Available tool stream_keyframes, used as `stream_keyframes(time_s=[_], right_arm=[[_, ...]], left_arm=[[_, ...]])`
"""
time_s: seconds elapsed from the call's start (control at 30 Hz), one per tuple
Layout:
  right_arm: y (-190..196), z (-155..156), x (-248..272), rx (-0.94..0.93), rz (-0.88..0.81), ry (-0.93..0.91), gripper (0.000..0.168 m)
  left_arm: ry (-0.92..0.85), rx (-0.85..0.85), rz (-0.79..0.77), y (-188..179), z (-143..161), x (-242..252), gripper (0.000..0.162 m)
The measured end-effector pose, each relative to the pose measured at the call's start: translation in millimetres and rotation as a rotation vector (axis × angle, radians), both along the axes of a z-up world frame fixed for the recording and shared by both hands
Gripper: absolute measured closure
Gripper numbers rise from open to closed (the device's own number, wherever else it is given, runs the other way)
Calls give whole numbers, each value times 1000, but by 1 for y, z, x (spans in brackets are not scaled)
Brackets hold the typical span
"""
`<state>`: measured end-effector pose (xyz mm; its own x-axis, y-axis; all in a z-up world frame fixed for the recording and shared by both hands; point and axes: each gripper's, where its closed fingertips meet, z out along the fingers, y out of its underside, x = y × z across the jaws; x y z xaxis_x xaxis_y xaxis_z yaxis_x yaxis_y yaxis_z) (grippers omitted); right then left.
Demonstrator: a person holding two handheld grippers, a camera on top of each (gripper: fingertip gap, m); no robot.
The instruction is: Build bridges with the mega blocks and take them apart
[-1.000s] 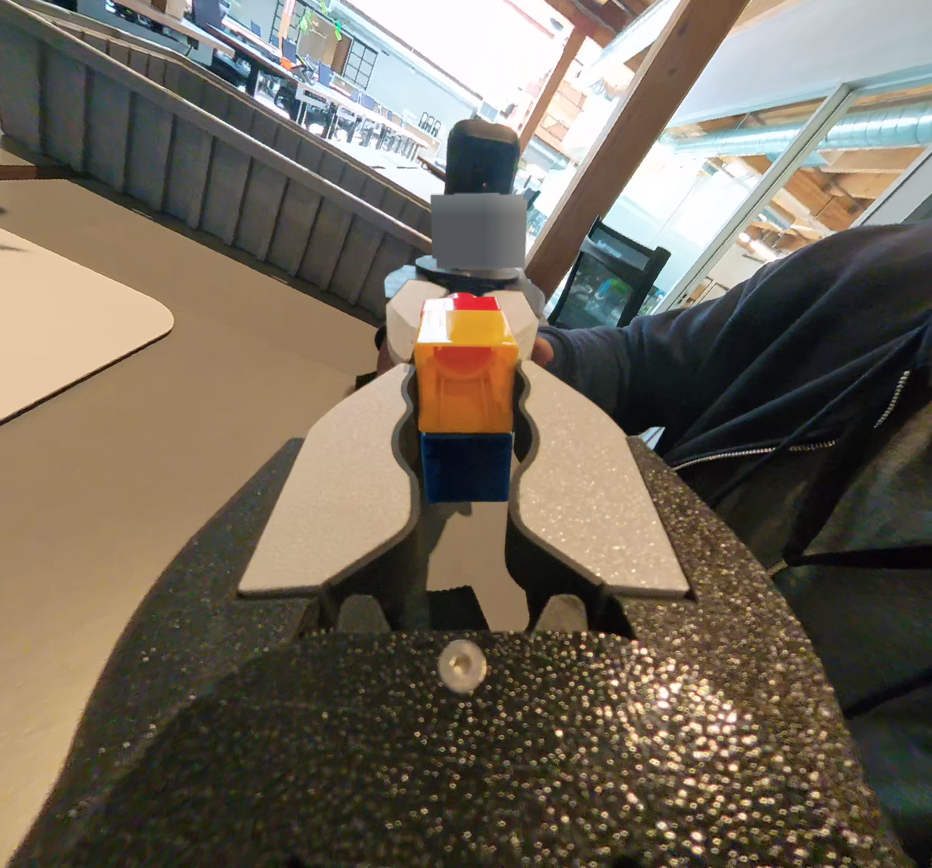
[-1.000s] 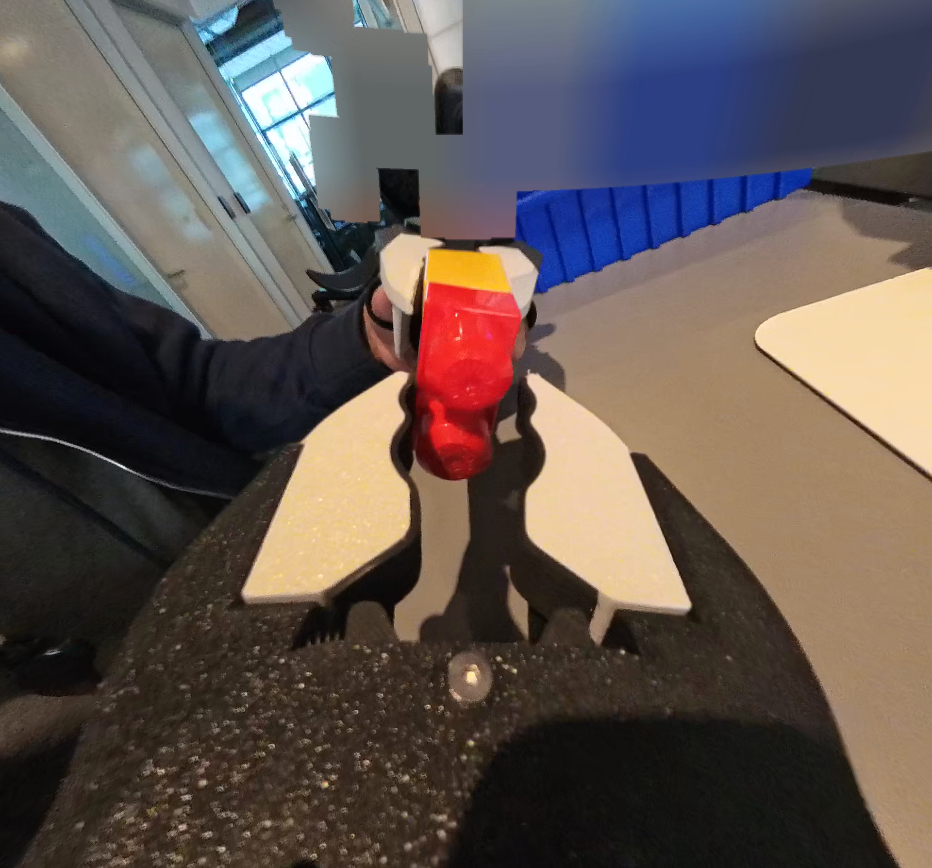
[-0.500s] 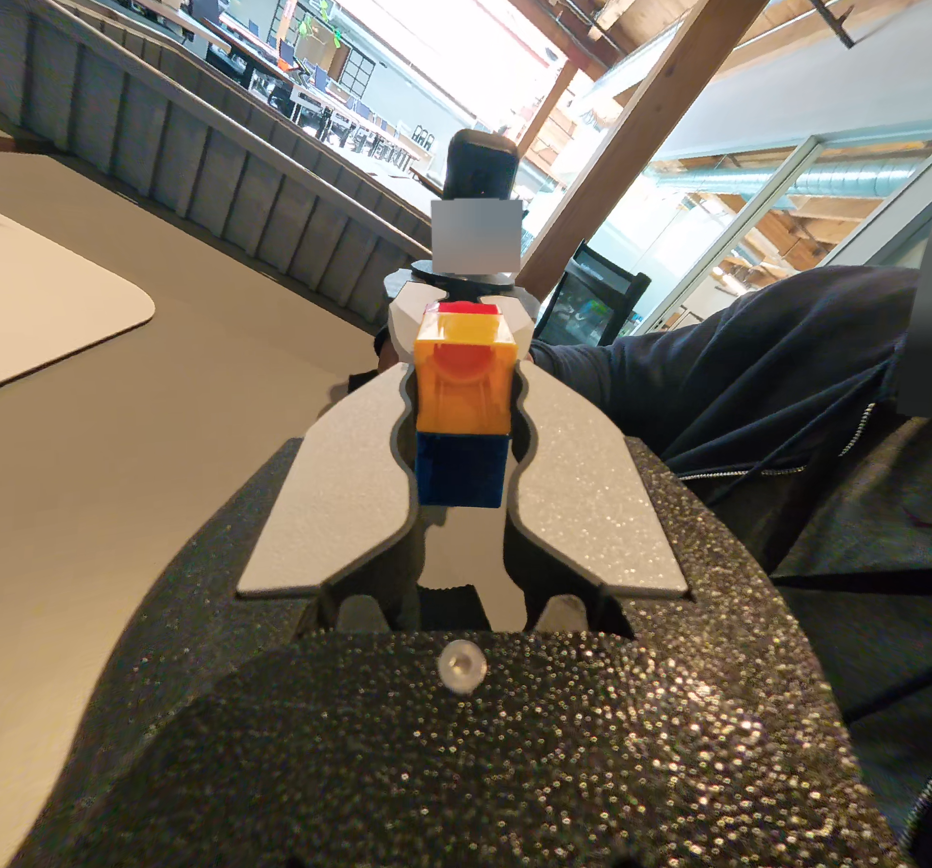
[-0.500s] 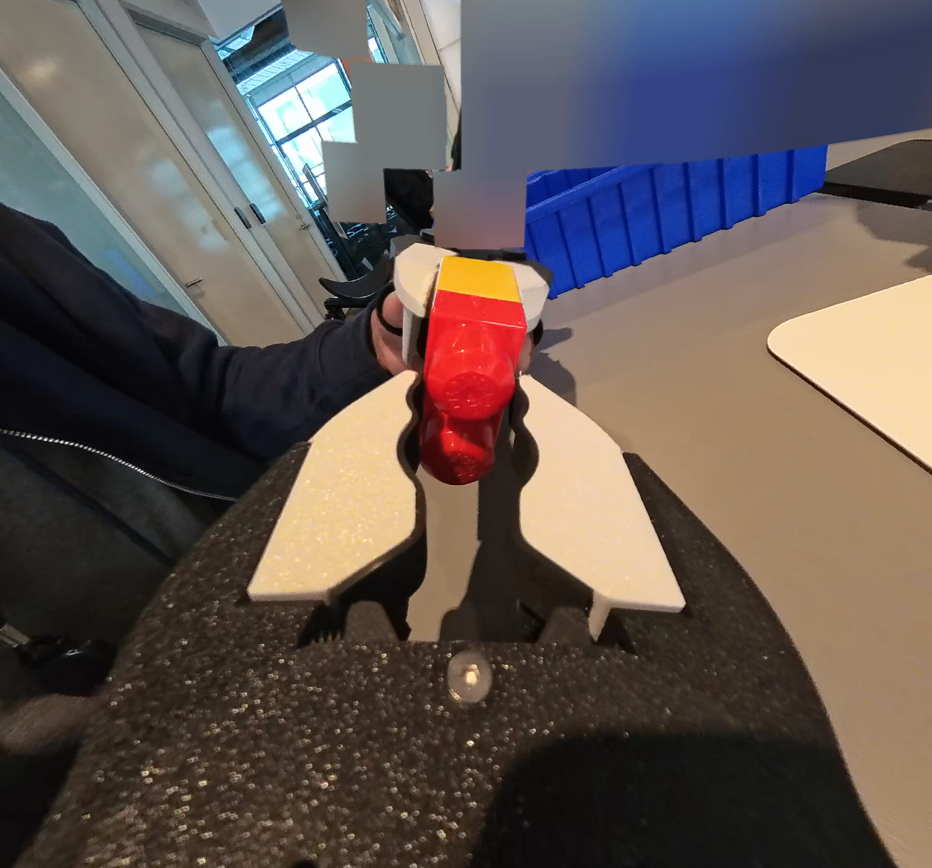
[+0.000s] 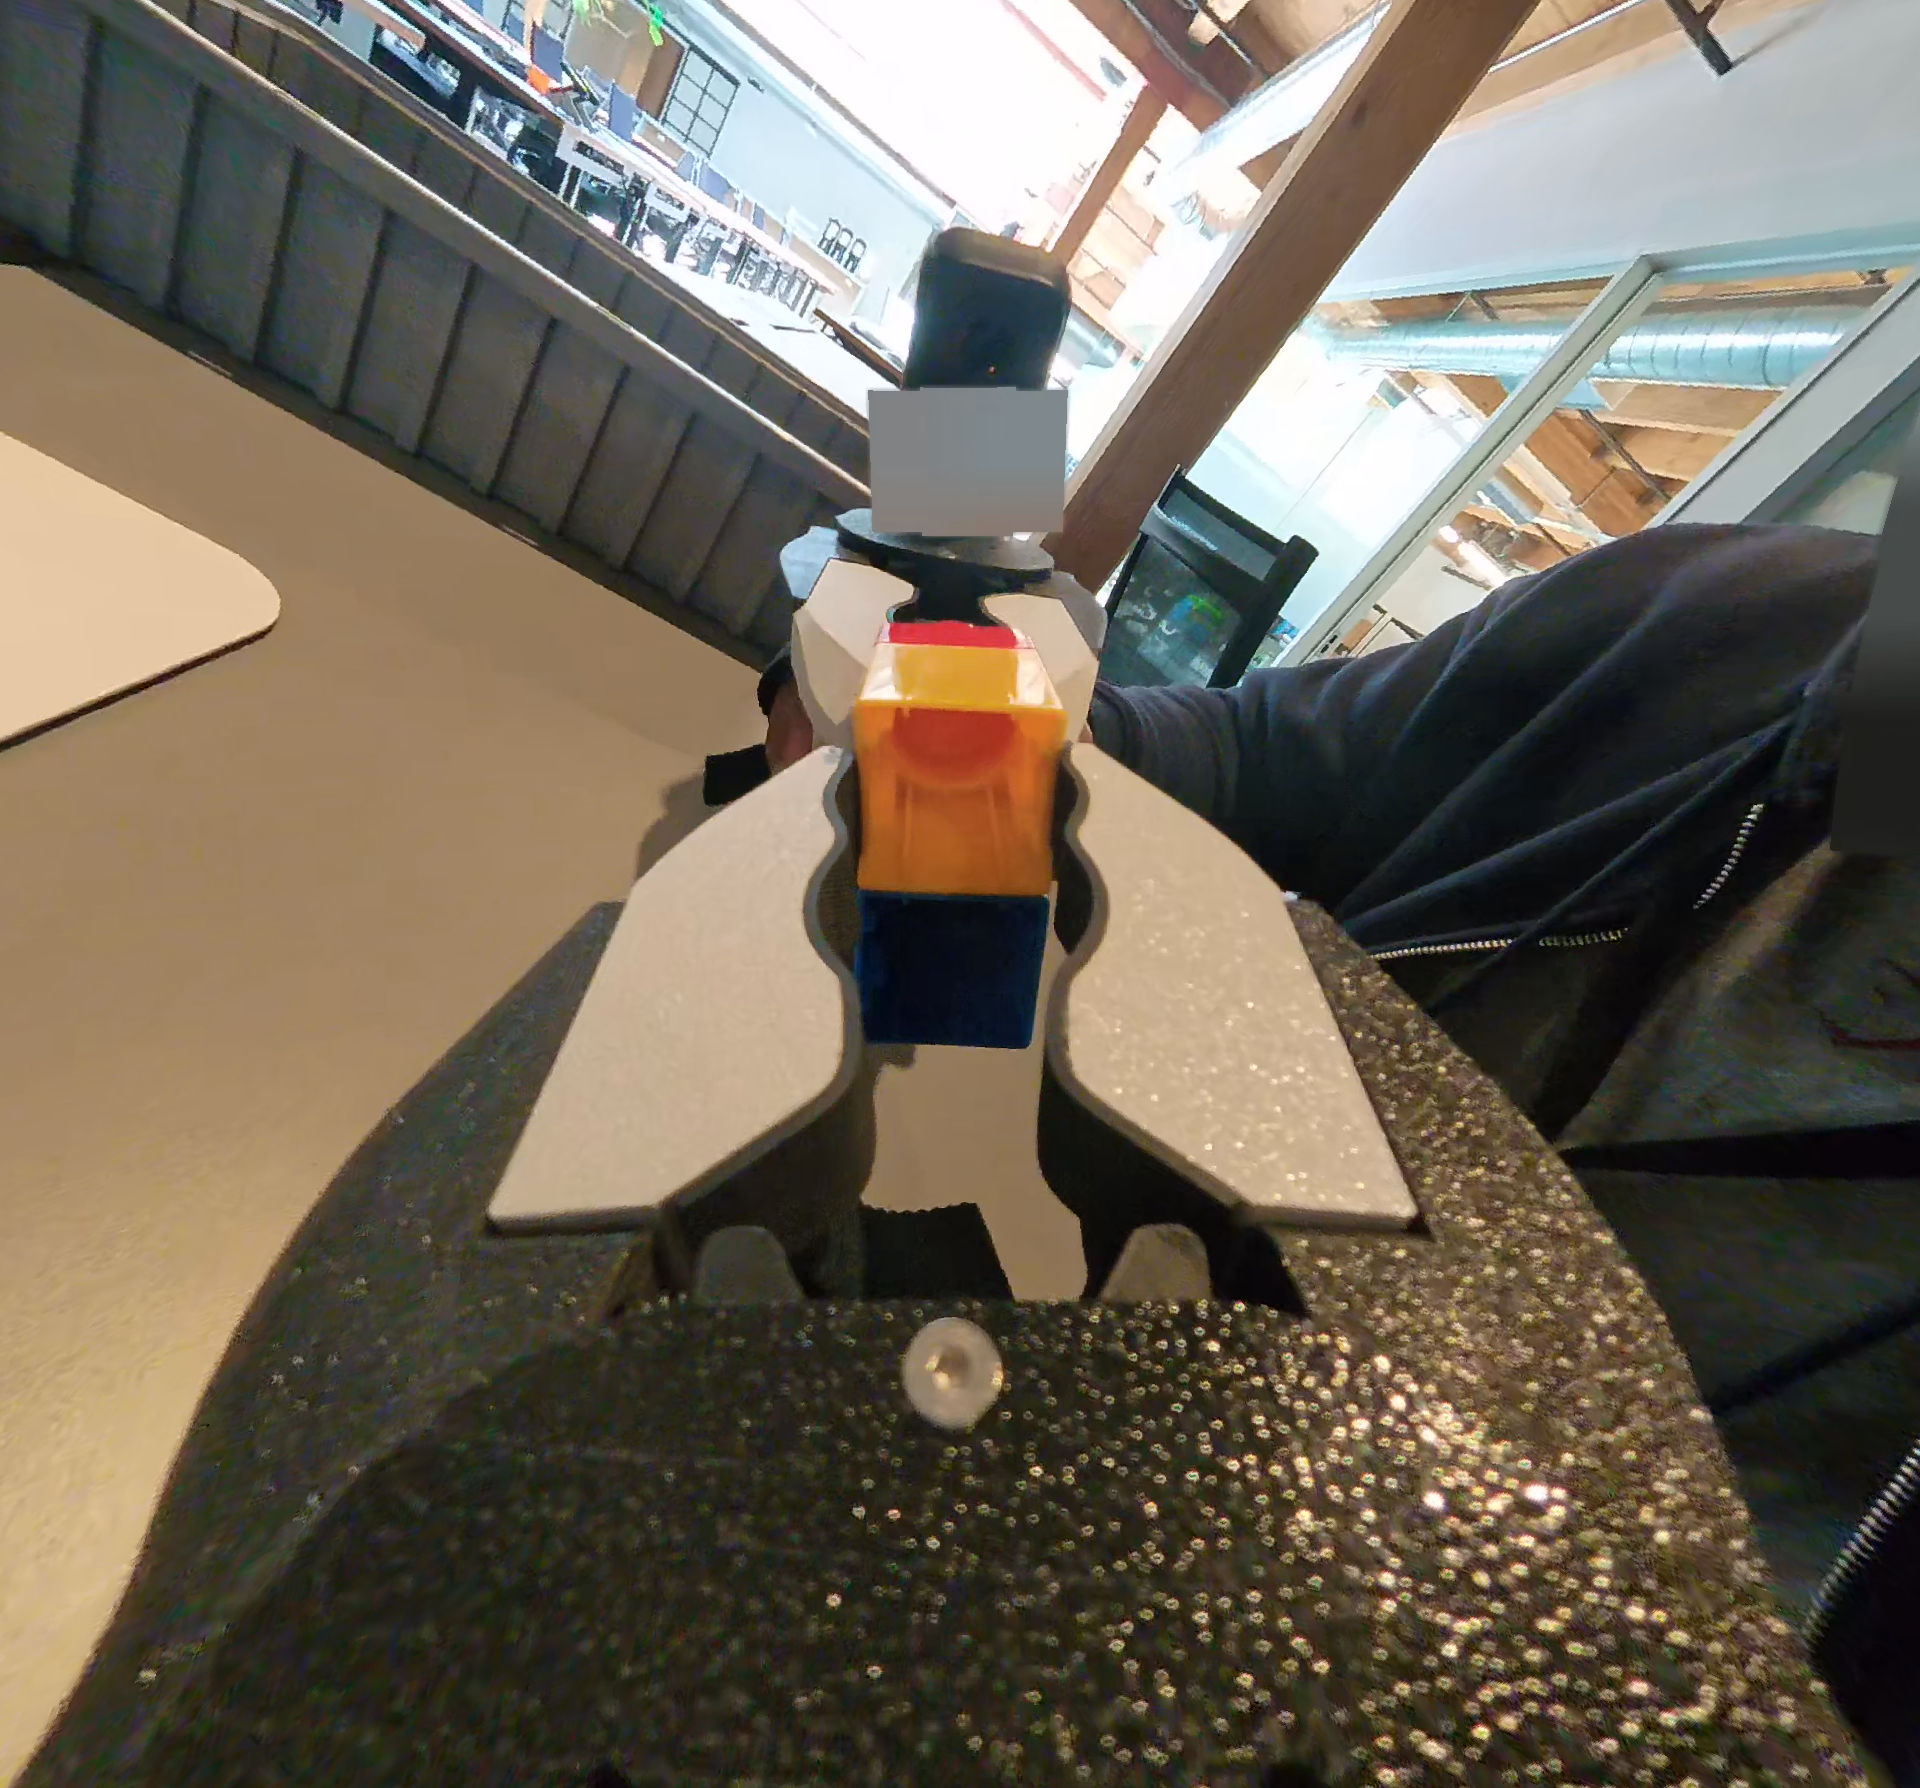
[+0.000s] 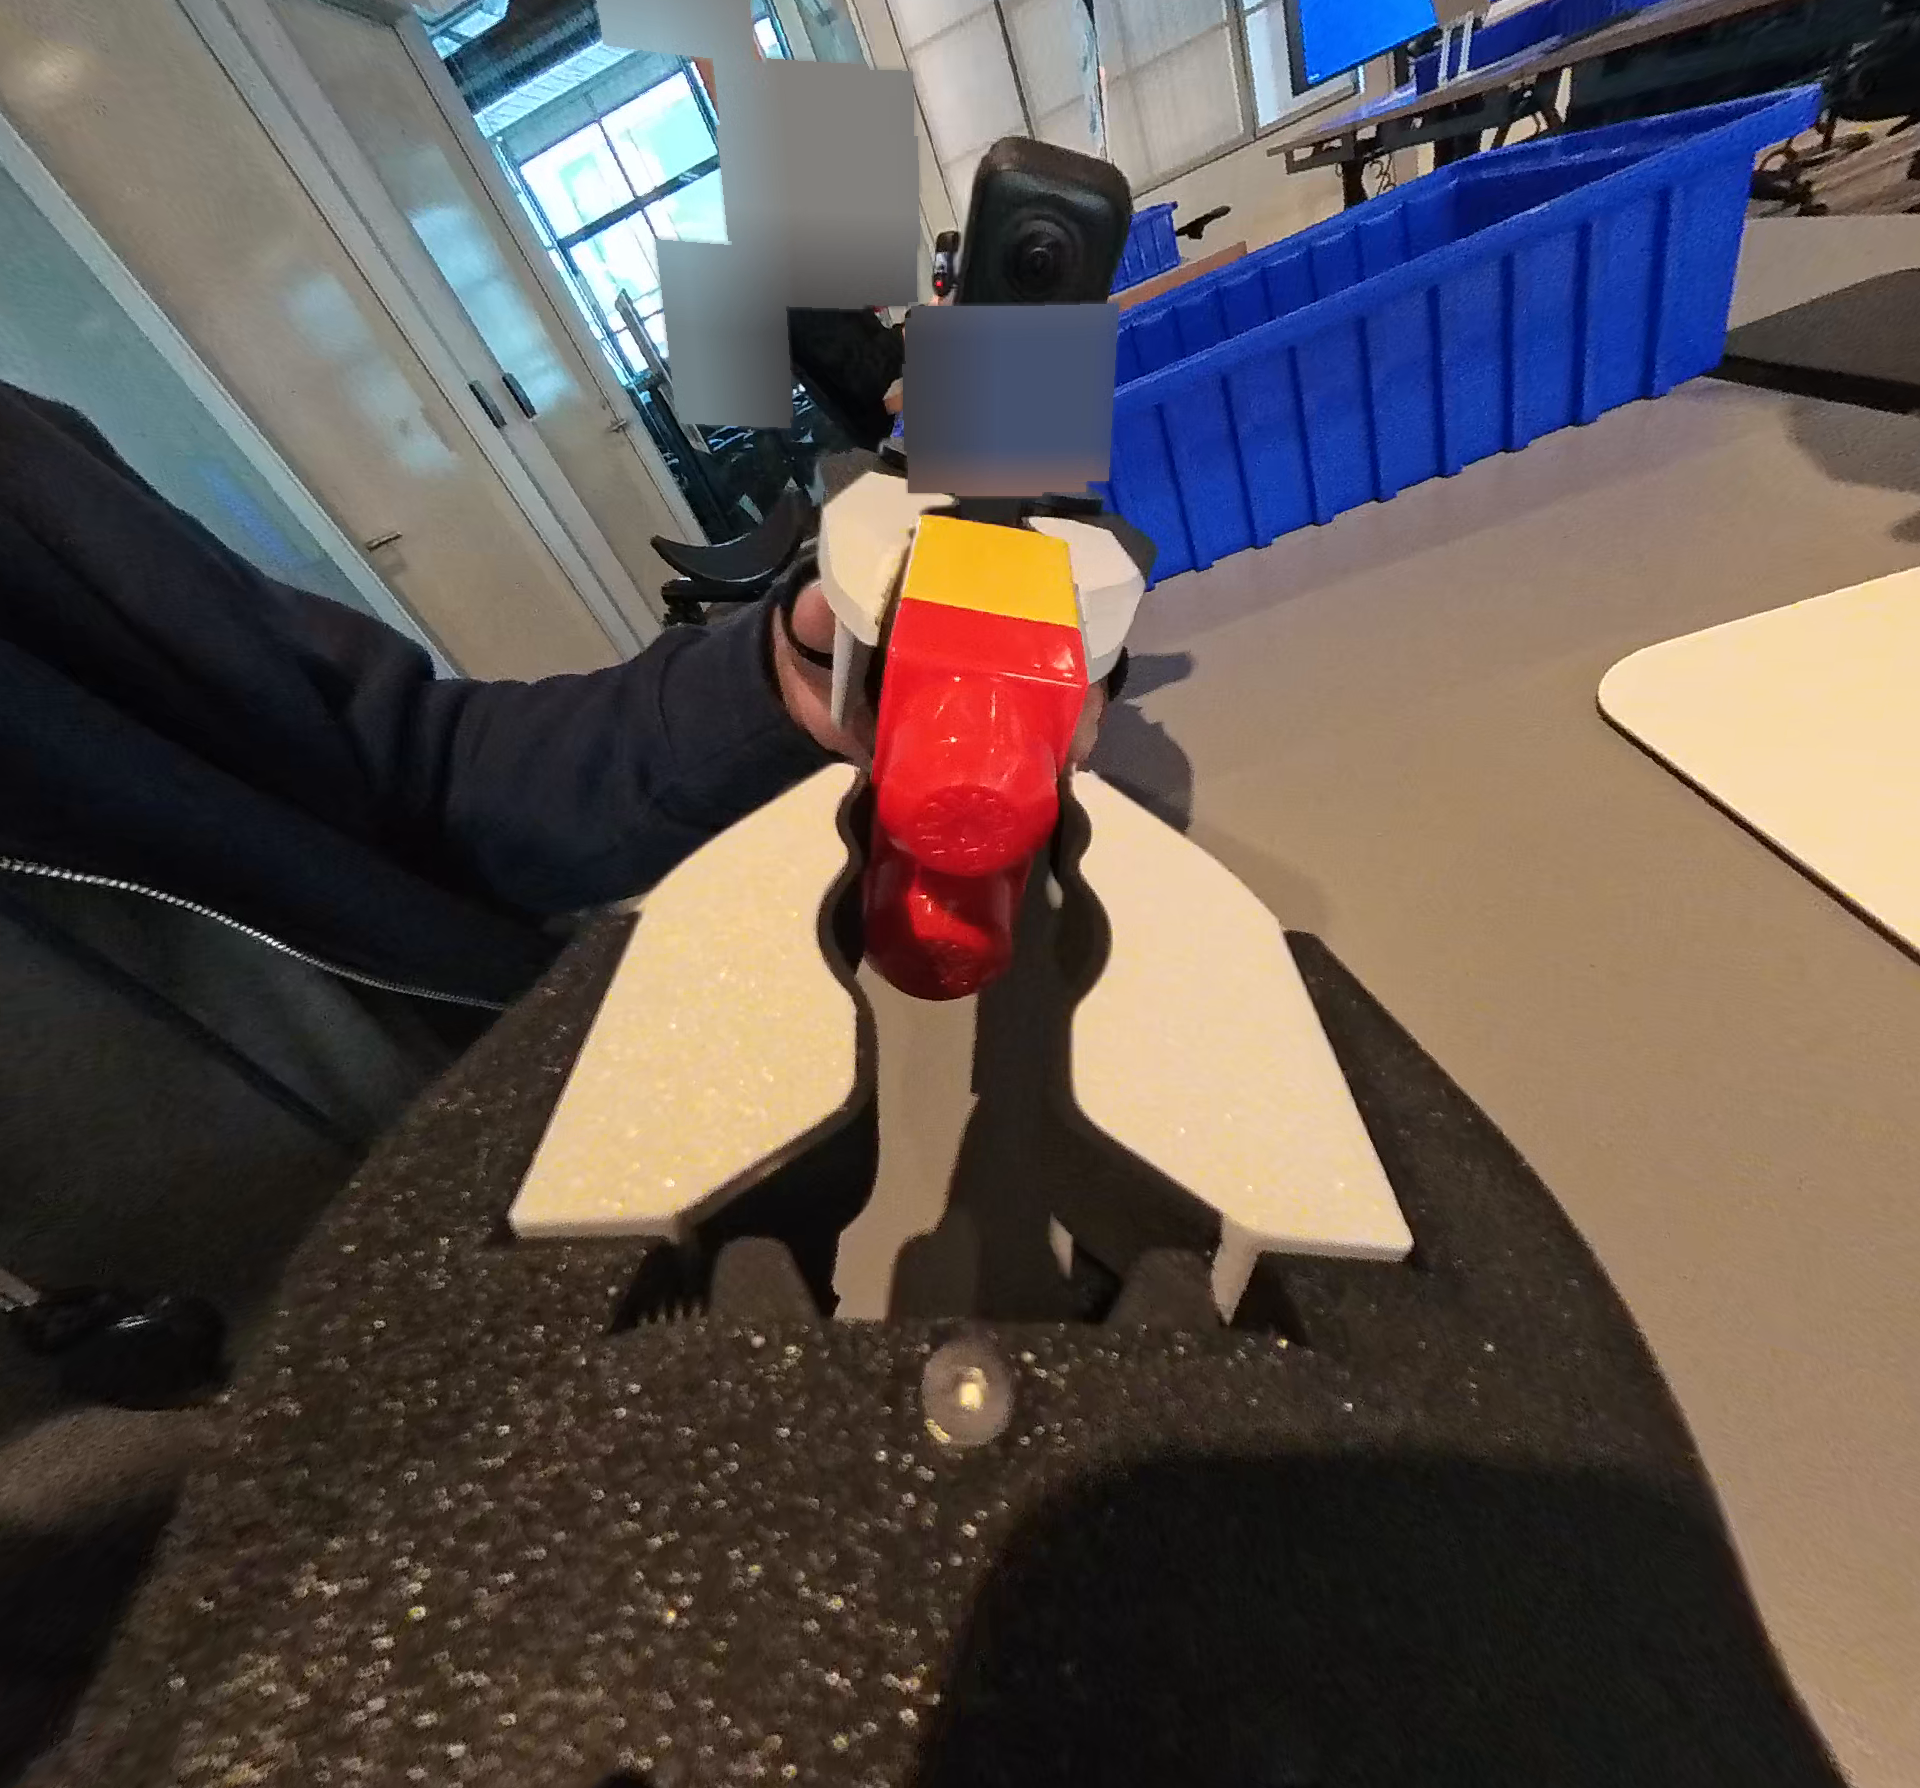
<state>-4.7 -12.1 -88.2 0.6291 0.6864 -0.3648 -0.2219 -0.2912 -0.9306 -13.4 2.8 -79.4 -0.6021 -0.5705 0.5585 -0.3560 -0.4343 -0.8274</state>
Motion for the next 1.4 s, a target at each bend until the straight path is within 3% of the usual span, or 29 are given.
stream_keyframes(time_s=[0.17,0.33,0.83,1.0,1.13,1.4], right_arm=[[3,6,5,34,-51,6,134],[6,0,8,-12,-61,34,125],[11,-7,6,-96,-53,103,134],[15,2,20,-109,-77,240,134],[17,3,27,-106,-107,271,134],[17,0,17,-111,-99,221,134]], left_arm=[[-52,-12,48,6,8,3,128],[-60,-137,163,31,16,7,128],[-21,-131,125,15,7,15,126],[18,-176,149,31,8,9,115],[102,-132,76,14,-7,10,110],[118,-91,31,3,-17,12,126]])
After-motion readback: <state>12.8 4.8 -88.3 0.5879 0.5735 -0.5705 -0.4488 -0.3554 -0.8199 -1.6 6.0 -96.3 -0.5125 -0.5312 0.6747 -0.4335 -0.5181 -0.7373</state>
